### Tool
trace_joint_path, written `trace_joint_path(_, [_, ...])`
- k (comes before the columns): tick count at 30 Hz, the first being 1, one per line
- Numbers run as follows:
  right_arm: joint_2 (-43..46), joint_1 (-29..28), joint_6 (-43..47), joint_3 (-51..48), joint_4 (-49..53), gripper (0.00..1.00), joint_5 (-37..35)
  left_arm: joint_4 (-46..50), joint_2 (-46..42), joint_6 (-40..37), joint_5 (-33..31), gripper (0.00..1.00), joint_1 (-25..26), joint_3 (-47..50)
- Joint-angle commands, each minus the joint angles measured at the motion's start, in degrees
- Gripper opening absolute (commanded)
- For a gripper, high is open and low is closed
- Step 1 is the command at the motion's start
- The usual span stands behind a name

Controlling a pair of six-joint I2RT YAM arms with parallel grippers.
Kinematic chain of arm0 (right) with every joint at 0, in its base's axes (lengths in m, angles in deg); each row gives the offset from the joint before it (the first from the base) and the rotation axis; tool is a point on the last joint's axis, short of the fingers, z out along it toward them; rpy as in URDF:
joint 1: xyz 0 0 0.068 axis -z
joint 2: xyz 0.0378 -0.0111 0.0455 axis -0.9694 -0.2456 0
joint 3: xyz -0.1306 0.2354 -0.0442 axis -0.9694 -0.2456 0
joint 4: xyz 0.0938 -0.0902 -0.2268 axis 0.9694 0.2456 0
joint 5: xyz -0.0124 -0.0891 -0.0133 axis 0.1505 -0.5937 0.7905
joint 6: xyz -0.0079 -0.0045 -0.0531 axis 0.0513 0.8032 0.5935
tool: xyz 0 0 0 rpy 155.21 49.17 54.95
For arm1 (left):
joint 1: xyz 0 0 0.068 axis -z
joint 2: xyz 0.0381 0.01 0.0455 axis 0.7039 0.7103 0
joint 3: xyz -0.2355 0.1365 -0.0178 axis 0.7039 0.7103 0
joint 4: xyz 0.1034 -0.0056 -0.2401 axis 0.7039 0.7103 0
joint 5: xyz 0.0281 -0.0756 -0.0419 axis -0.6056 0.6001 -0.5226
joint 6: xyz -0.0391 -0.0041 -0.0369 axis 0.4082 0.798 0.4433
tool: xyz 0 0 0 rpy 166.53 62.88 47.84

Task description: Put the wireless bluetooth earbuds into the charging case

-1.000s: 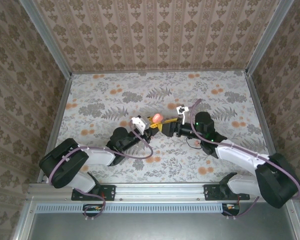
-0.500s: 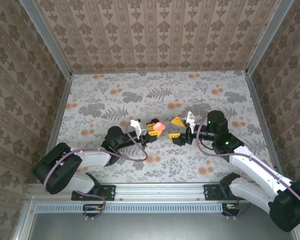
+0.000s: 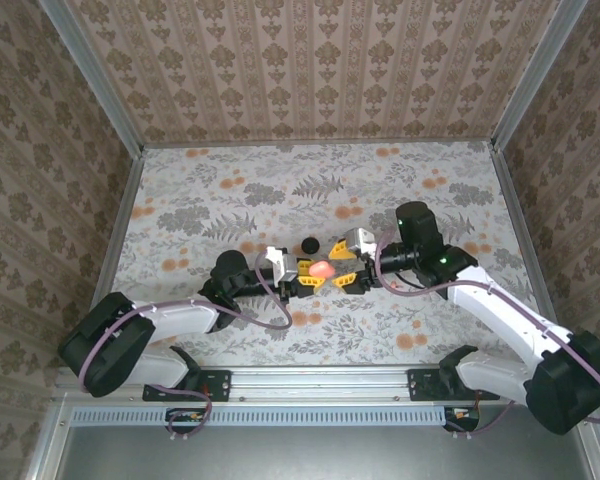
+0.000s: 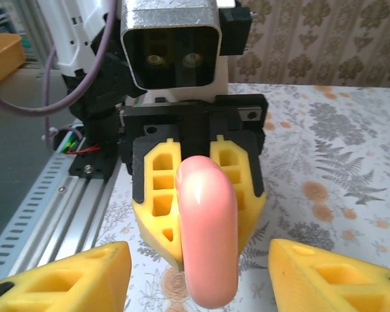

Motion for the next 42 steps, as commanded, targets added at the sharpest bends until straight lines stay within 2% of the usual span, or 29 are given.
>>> trace_joint_path(1, [-1.85, 0.09, 3.90, 3.50, 4.82, 0.57, 5.77, 0.84, -0.93, -1.53, 2.51, 0.22, 0.09, -1.80])
trace_joint_path(8, [-5.13, 0.09, 6.68, 6.23, 9.09, 0.45, 8.41, 0.94, -1.04, -1.52, 2.89, 0.22, 0.18, -1.90])
trace_joint_path(16, [-6.94, -0.01, 7.49, 6.93, 10.06, 0.42, 8.86, 1.37, -1.39, -1.47, 2.89, 0.22, 0.36, -2.08])
trace_joint_path(22, [-7.83, -0.01, 8.71, 7.67, 11.71, 0.26, 8.68, 1.72, -1.48, -1.47, 2.76, 0.22, 0.48, -2.18])
trace_joint_path(25, [-7.34, 0.01, 8.81, 7.78, 12.16, 0.19, 7.12, 2.29, -1.82, -1.95, 2.03, 0.27, 0.58, -2.13])
trace_joint_path(27, [-6.55, 0.01, 9.10, 7.78, 12.69, 0.18, 5.20, 3.28, -2.26, -2.53, 1.06, 0.38, 0.58, -1.86])
trace_joint_path(29, [-5.20, 0.00, 9.91, 7.54, 14.04, 0.19, 1.84, 6.56, -3.37, -4.21, 0.00, 0.54, 0.58, -1.86])
trace_joint_path(32, [-2.95, -0.67, 12.88, 7.24, 17.52, 0.19, -5.30, 15.36, -6.48, -8.39, -2.34, 0.67, 0.70, -2.48])
trace_joint_path(37, [-0.57, -4.84, 18.22, 5.62, 21.00, 0.20, -19.18, 35.25, -11.87, -19.04, -6.63, 0.67, 2.15, -5.58])
trace_joint_path(38, [-0.53, -5.89, 18.76, 5.65, 21.43, 0.20, -20.96, 38.79, -12.53, -21.00, -9.24, 0.68, 2.66, -6.44])
trace_joint_path(42, [-1.10, -8.74, 18.60, 6.24, 21.88, 0.20, -23.85, 46.38, -13.99, -24.79, -11.52, 0.66, 4.05, -8.29])
